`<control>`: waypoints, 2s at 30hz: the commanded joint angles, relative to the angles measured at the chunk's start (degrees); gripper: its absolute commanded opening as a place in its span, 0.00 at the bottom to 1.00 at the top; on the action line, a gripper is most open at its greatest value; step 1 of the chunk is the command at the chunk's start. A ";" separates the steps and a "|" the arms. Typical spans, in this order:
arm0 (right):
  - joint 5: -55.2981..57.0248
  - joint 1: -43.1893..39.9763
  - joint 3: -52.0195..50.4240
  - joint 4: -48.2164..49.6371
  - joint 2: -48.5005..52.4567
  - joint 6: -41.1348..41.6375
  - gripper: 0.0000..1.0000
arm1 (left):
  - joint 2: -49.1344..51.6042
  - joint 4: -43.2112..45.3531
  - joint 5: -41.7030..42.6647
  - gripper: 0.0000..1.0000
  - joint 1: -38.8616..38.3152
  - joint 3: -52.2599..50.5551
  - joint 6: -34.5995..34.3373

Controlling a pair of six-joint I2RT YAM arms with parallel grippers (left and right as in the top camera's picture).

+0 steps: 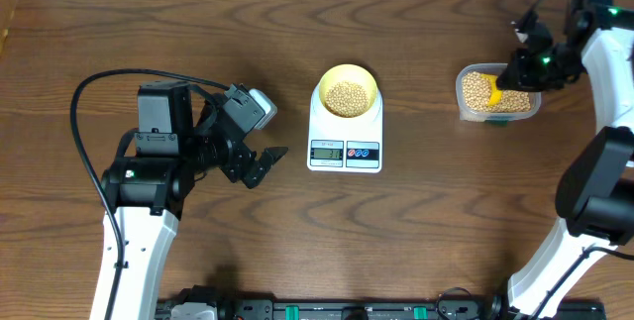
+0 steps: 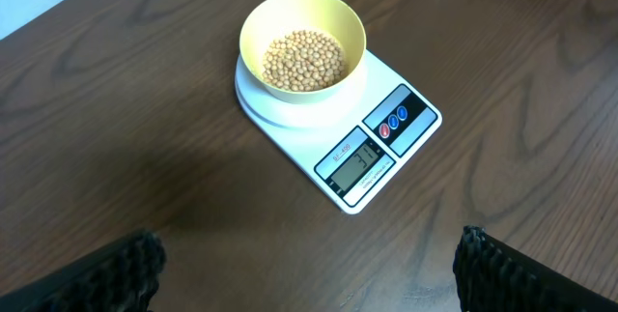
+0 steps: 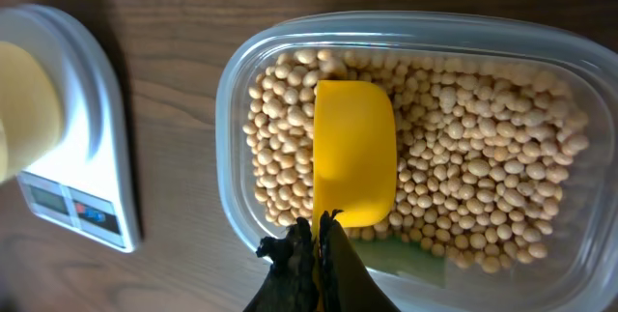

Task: Scoop item into bowl and weigh 50g on scale
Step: 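Move the empty scoop back right and dip it into the soybean tub, then drag the yellow scoop through the soybeans and lift it filled, then carry the filled scoop left over the yellow bowl on the scale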

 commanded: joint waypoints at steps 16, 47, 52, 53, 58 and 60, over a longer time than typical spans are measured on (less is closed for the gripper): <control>-17.73 -12.85 -0.37 -3.76 -0.57 0.44 0.01 | 0.22 0.00 0.72 0.97 0.20 -0.13 0.35; -38.45 -17.49 -0.37 -5.70 -0.57 -4.44 0.01 | 0.22 0.00 0.72 0.97 0.20 -0.13 0.35; -39.28 -14.53 -0.37 -5.46 -0.57 -4.37 0.01 | 0.22 0.00 0.72 0.97 0.20 -0.13 0.35; -39.80 -13.73 -0.35 -5.22 -0.57 -4.26 0.01 | 0.22 0.00 0.72 0.98 0.20 -0.13 0.35; -41.53 -9.66 -0.35 -3.56 -0.57 -1.75 0.01 | 0.22 0.00 0.72 0.98 0.20 -0.13 0.35; -42.62 -7.67 -0.37 -2.64 -0.57 -0.46 0.01 | 0.22 0.00 0.72 0.98 0.20 -0.13 0.35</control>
